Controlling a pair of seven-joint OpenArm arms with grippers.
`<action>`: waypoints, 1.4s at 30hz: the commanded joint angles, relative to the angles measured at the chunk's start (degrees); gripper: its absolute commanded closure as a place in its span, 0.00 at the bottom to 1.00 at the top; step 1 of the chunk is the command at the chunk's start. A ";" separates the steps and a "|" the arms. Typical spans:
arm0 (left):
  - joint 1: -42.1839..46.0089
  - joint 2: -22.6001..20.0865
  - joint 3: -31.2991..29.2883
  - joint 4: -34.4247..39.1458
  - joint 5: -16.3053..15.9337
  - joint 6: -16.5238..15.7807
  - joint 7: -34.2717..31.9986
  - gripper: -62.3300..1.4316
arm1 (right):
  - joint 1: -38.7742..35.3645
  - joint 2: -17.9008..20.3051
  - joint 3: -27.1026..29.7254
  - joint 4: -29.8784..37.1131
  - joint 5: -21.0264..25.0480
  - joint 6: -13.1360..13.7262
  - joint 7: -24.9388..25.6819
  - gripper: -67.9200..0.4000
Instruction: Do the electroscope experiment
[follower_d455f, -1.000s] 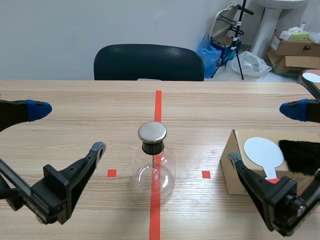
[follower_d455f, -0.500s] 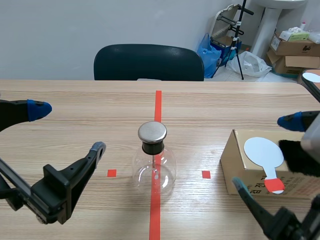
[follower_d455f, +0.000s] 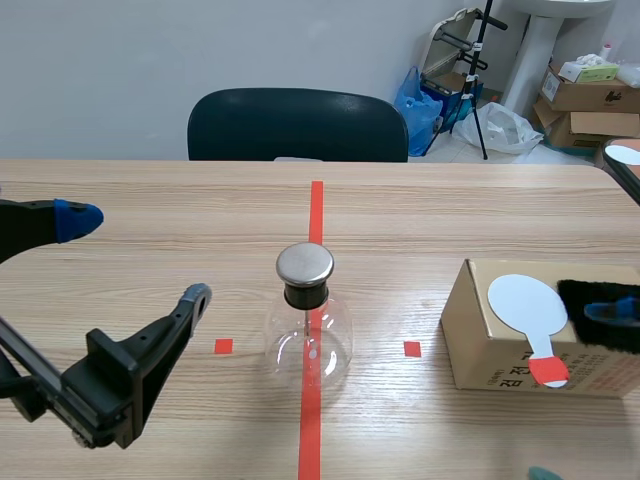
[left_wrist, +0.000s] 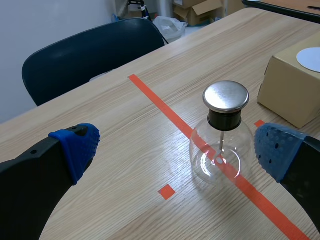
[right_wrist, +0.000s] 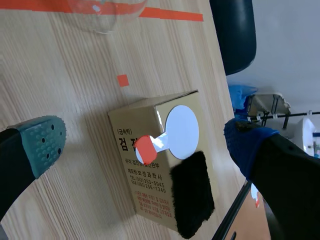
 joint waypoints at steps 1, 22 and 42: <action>0.28 0.74 0.17 0.35 -0.33 0.09 -0.76 0.00 | 0.20 -0.76 0.02 0.72 -0.70 -1.05 -0.07 0.00; 0.28 0.74 0.17 0.35 -0.33 0.09 -0.76 0.00 | 7.15 -6.78 -3.85 -19.74 -14.58 -27.65 1.01 0.00; 0.28 0.74 0.17 0.35 -0.33 0.09 -0.79 0.00 | 23.28 -6.78 -14.45 -36.68 -21.66 -45.99 -9.57 0.00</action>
